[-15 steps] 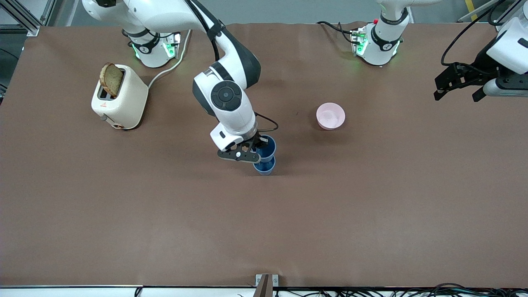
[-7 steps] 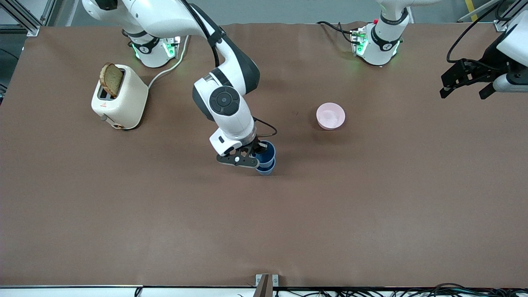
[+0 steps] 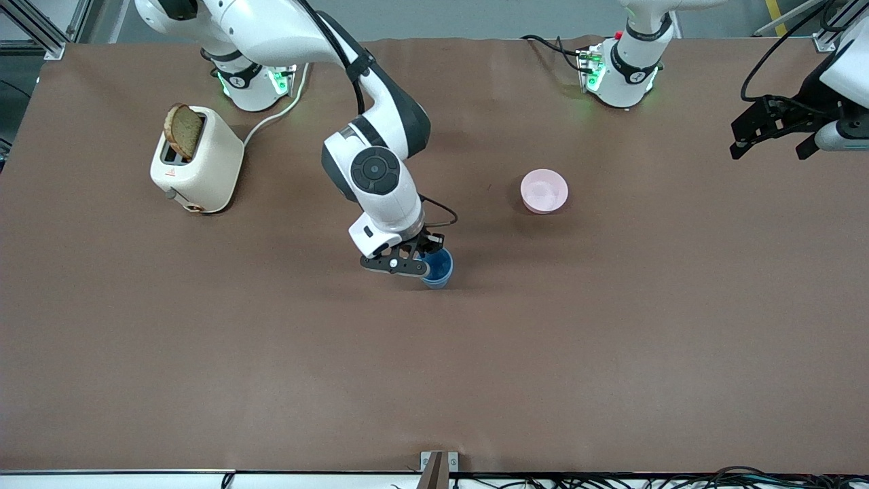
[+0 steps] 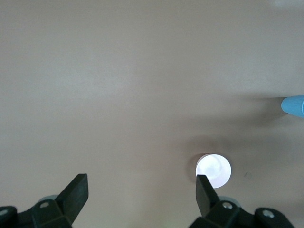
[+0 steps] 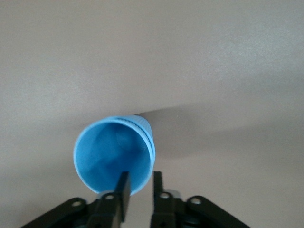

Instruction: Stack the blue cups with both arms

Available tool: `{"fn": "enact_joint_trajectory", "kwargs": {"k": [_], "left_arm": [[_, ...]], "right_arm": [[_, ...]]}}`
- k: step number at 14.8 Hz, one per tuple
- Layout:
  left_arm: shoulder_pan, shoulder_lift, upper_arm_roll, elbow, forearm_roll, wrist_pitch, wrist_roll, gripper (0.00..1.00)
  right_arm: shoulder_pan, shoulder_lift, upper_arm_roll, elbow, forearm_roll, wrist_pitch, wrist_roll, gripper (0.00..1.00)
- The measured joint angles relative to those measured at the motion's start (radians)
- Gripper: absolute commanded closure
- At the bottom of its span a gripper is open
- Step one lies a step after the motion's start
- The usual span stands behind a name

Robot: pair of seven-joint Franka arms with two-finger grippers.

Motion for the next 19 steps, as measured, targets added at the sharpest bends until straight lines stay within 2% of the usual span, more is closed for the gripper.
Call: {"fn": "enact_joint_trajectory", "kwargs": {"k": [1, 2, 4, 6, 8, 10, 13, 19], "left_arm": [[0.0, 0.0, 0.001, 0.0, 0.0, -0.002, 0.0, 0.0], [0.001, 0.0, 0.004, 0.0, 0.001, -0.002, 0.0, 0.0], [0.002, 0.0, 0.011, 0.003, 0.001, -0.016, 0.0, 0.0], [0.003, -0.002, 0.013, 0.008, 0.001, -0.04, 0.001, 0.0], [0.004, -0.005, 0.013, 0.01, 0.002, -0.052, 0.001, 0.0], [0.006, -0.005, 0.013, 0.01, 0.002, -0.058, 0.002, 0.0], [0.008, -0.005, 0.013, 0.011, 0.002, -0.059, 0.002, 0.0], [0.009, -0.005, 0.013, 0.013, 0.002, -0.056, 0.003, 0.0]], "right_arm": [[-0.001, 0.0, -0.002, 0.003, -0.001, 0.0, 0.0, 0.11], [-0.004, -0.001, -0.006, 0.007, -0.002, 0.0, 0.0, 0.0], [-0.01, -0.011, -0.036, 0.023, -0.019, 0.001, 0.0, 0.0], [-0.024, -0.051, -0.099, 0.037, -0.04, -0.019, -0.001, 0.0], [-0.063, -0.123, -0.181, 0.044, -0.045, -0.115, -0.064, 0.0], [-0.141, -0.198, -0.233, 0.045, -0.045, -0.252, -0.176, 0.0], [-0.283, -0.282, -0.245, 0.024, -0.045, -0.394, -0.328, 0.0], [-0.498, -0.429, -0.252, -0.054, -0.051, -0.478, -0.614, 0.0]]}}
